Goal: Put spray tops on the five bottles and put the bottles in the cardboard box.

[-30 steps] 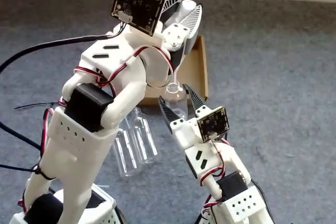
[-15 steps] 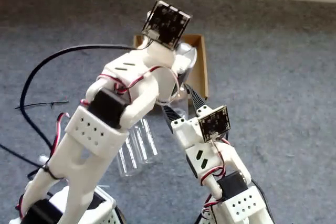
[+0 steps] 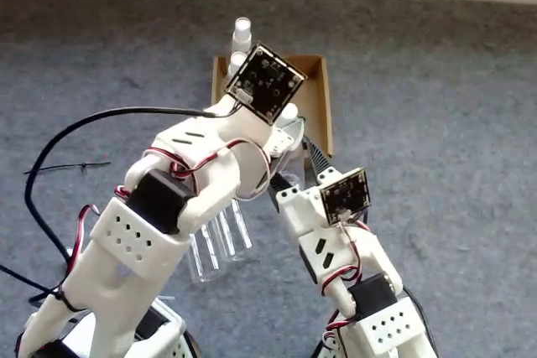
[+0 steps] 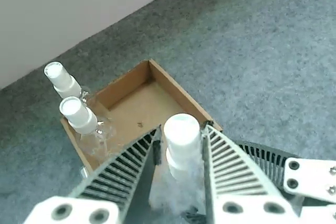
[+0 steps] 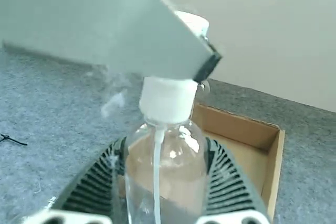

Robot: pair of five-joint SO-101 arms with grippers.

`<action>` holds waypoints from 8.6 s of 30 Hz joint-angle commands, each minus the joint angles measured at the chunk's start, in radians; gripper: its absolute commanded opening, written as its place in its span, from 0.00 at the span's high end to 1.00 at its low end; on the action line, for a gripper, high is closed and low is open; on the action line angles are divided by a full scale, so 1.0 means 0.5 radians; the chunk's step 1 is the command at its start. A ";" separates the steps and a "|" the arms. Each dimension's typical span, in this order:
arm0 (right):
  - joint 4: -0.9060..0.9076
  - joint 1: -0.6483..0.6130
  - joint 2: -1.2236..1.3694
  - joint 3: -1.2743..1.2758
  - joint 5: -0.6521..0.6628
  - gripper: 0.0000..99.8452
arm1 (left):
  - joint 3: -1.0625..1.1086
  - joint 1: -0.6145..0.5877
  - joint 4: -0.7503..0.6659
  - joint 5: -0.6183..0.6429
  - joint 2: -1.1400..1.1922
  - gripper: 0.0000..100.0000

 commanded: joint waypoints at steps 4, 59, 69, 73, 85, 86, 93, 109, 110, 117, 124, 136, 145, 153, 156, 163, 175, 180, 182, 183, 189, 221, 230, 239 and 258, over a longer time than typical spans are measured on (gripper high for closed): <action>0.002 0.032 -0.026 -0.026 -0.018 1.00 | -0.453 0.002 0.114 -0.012 -0.035 0.87; 0.002 0.032 -0.026 -0.026 -0.018 1.00 | -0.137 -0.029 0.064 -0.285 -0.002 0.89; 0.002 0.035 -0.026 -0.032 -0.018 1.00 | 0.158 -0.081 0.058 -0.282 -0.250 0.89; 0.002 0.035 -0.026 -0.038 -0.018 1.00 | 0.219 -0.097 0.058 -0.282 -0.348 0.89; 0.005 0.041 -0.026 -0.041 -0.006 1.00 | 0.084 -0.207 0.114 -0.282 -0.367 0.90; 0.005 0.060 -0.026 -0.041 -0.006 1.00 | 0.048 -0.269 0.163 -0.282 -0.364 0.90; 0.002 0.192 0.020 -0.241 -0.003 1.00 | 0.118 -1.002 0.473 -0.273 -0.364 0.90; -0.407 -0.161 1.778 -1.557 0.000 1.00 | 1.493 -1.536 -0.439 -0.270 -0.364 0.89; -0.456 -0.161 1.824 -1.545 0.000 1.00 | 1.511 -1.536 -0.473 -0.270 -0.364 0.89; -1.389 -0.133 2.051 -1.094 -0.015 1.00 | 1.527 -1.533 -0.512 -0.270 -0.351 0.89; -2.116 -0.133 2.398 -0.704 -0.018 1.00 | 1.527 -1.533 -0.512 -0.270 -0.351 0.89; -2.481 -0.143 3.027 -0.993 -0.018 1.00 | 1.527 -1.533 -0.512 -0.270 -0.351 0.89; -2.481 -0.130 3.138 -1.039 -0.163 1.00 | 1.527 -1.533 -0.512 -0.270 -0.348 0.89; -2.481 -0.130 3.187 -1.039 -0.187 1.00 | 1.527 -1.533 -0.512 -0.270 -0.348 0.89; -2.475 -0.137 3.190 -1.039 -0.184 1.00 | 1.527 -1.533 -0.512 -0.270 -0.348 0.89; -2.472 -0.140 3.187 -1.039 -0.184 0.98 | 1.527 -1.533 -0.512 -0.270 -0.348 0.89; -2.472 -0.183 3.178 -1.026 -0.184 0.85 | 1.527 -1.533 -0.512 -0.270 -0.348 0.89; -2.472 -0.219 3.178 -1.023 -0.184 0.85 | 1.527 -1.533 -0.512 -0.270 -0.348 0.89; -2.472 -0.219 3.178 -1.023 -0.184 0.85 | 1.527 -1.533 -0.512 -0.270 -0.348 0.89; -2.472 -0.219 3.178 -1.023 -0.184 0.85 | 1.527 -1.533 -0.512 -0.270 -0.348 0.89; -2.472 -0.219 3.178 -1.020 -0.184 0.83 | 1.527 -1.533 -0.512 -0.270 -0.348 0.89; -2.469 -0.226 3.086 -1.026 -0.006 0.74 | 1.527 -1.530 -0.512 -0.270 -0.348 0.89; -1.981 -0.219 2.346 -0.852 -0.015 0.74 | 1.527 -1.527 -0.506 -0.270 -0.348 0.89; -0.603 -0.250 1.260 -0.612 -0.015 0.74 | 1.527 -1.533 -0.509 -0.270 -0.348 0.89; 1.165 -0.732 1.926 -1.416 -0.697 0.74 | 1.524 -1.533 -0.503 -0.270 -0.348 0.89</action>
